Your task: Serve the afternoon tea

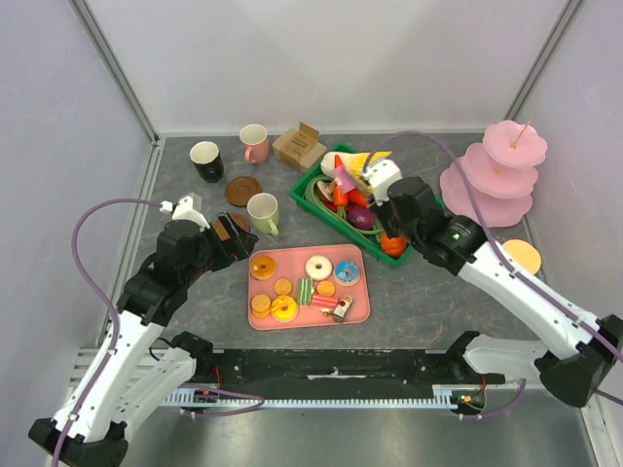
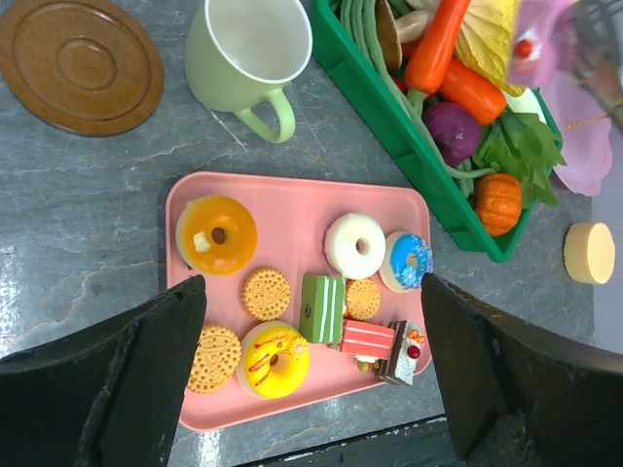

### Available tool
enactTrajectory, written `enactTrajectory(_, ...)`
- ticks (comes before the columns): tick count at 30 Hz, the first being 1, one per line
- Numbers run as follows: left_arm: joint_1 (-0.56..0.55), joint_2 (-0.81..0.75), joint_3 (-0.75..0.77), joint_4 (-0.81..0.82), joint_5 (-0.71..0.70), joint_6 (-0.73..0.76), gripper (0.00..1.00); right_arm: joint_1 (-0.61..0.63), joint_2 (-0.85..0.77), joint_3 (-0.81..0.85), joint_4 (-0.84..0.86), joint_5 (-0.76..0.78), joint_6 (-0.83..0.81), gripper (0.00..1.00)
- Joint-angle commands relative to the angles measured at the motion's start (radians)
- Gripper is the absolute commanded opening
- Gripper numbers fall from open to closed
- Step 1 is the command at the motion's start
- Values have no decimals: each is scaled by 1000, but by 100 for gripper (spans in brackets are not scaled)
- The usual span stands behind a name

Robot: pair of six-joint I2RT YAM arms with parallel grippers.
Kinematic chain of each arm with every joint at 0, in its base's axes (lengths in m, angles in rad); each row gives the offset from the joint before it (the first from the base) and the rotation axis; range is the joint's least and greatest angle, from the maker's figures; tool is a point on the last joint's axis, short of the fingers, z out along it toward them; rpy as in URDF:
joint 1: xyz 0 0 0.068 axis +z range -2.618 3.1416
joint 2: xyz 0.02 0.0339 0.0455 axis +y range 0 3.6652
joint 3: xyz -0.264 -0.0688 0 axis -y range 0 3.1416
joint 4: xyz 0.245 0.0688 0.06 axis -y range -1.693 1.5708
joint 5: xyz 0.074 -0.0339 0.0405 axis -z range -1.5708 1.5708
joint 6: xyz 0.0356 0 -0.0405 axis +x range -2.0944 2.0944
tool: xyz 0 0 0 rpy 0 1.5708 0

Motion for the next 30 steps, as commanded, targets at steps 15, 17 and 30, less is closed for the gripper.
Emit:
enactTrajectory(15, 4, 50, -37, 141, 53, -5, 97, -414, 201, 122, 58, 421, 215, 0)
enactTrajectory(17, 2, 57, -38, 143, 52, -3, 97, -431, 236, 138, 71, 417, 204, 0)
enactTrajectory(30, 1, 77, -43, 149, 64, 0, 97, -500, 448, 224, 97, 401, 170, 2)
